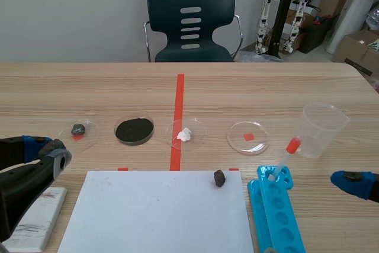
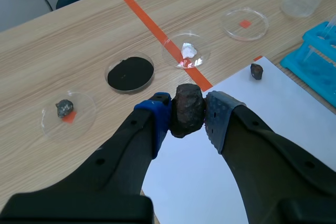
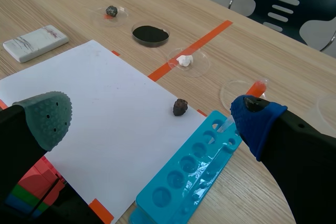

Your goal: Lower the mineral onto the iron filings and hold still

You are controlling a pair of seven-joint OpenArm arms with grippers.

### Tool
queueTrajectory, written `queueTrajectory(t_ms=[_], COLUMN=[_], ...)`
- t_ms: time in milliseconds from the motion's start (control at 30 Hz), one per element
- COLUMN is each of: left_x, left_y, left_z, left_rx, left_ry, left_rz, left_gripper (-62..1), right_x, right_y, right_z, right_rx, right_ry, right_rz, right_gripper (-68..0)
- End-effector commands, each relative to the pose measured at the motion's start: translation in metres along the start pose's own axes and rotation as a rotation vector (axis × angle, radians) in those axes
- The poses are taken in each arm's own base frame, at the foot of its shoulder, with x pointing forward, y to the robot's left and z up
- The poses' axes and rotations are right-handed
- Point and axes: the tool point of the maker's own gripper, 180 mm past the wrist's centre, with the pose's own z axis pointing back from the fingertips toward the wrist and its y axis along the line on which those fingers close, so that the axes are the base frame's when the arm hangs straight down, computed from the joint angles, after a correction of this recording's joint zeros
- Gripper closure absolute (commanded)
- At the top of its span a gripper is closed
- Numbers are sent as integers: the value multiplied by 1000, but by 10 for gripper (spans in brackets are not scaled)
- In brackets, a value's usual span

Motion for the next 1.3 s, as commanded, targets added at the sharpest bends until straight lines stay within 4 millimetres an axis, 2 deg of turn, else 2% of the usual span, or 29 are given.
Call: queueTrajectory(t_ms=[0,533,700,1100,1267], left_x=[15,15,8,23,11], left_y=[-3,-3,0,52,85], left_z=[-2,-2,-5,-52,-81], left_rx=[-7,-7,0,161,239], left_ry=[-51,-51,-4,56,117], left_rz=[3,3,-33,88,158], left_gripper=[-98,-98,-98,-98,-98], right_x=[6,6,6,6,6], right_y=[-1,-1,-1,-1,-2], right_z=[0,0,0,0,-1], right_rx=[-5,-5,-5,-6,-6], right_ry=[-25,-25,-25,-25,-25], right_rz=[-3,-3,-3,-3,-3], right_gripper=[-638,-638,-638,-638,-638])
